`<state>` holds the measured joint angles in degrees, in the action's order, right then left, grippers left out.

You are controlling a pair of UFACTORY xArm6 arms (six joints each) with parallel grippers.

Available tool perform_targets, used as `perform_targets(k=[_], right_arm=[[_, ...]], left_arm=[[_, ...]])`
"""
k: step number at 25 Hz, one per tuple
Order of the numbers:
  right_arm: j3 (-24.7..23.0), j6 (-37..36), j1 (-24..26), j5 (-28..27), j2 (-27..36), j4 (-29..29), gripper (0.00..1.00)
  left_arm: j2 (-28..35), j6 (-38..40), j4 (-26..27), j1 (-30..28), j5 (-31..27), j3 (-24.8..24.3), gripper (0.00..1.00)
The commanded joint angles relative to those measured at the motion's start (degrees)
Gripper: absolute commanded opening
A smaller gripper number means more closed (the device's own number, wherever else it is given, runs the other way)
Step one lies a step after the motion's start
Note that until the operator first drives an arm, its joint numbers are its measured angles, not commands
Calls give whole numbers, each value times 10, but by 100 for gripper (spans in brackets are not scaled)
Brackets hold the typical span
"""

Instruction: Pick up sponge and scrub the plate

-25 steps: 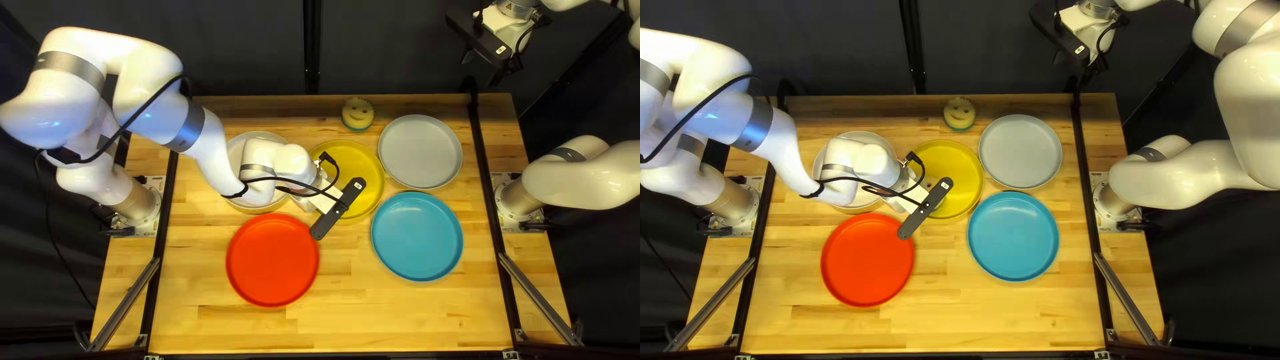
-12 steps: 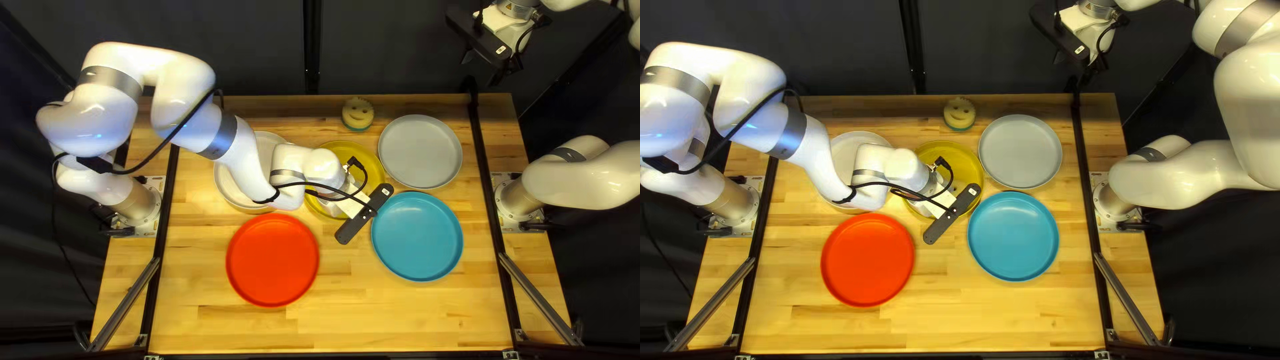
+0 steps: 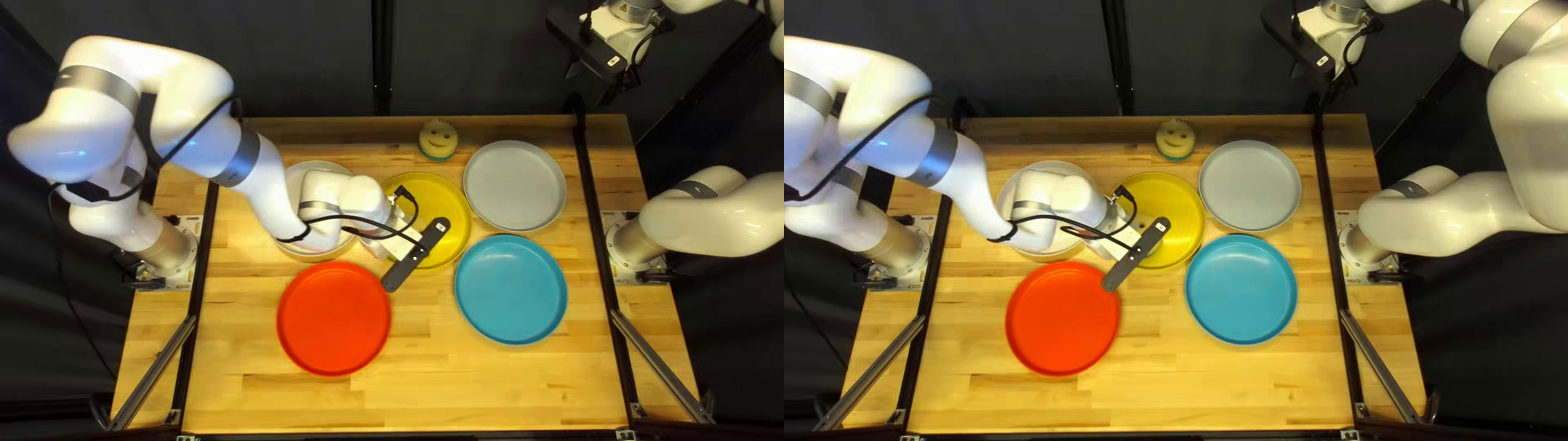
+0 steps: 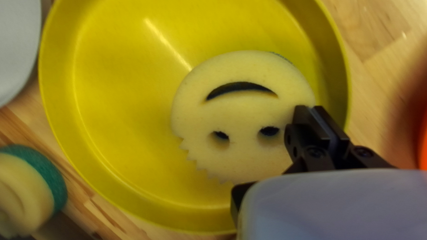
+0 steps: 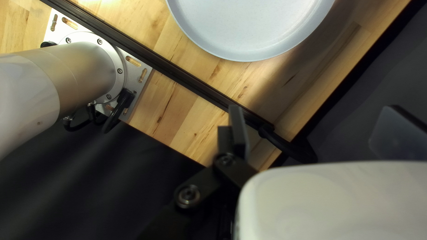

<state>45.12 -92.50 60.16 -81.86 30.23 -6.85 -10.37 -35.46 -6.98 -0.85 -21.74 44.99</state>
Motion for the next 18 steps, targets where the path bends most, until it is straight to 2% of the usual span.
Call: perform_targets(k=[1,8,11,15,18], right_arm=[[0,0,0,0,0,0,100],[0,0,0,0,0,0,100],[0,0,0,0,0,0,100],[0,0,0,0,0,0,100],[0,0,0,0,0,0,100]], left_arm=[[-15,0,-2,5,-12,24,0],[-117,-50,20,16,-37,159,0],[-148,-69,29,17,-47,202,0],[-152,-83,35,19,-48,209,0],[-131,-85,36,22,-40,178,0]])
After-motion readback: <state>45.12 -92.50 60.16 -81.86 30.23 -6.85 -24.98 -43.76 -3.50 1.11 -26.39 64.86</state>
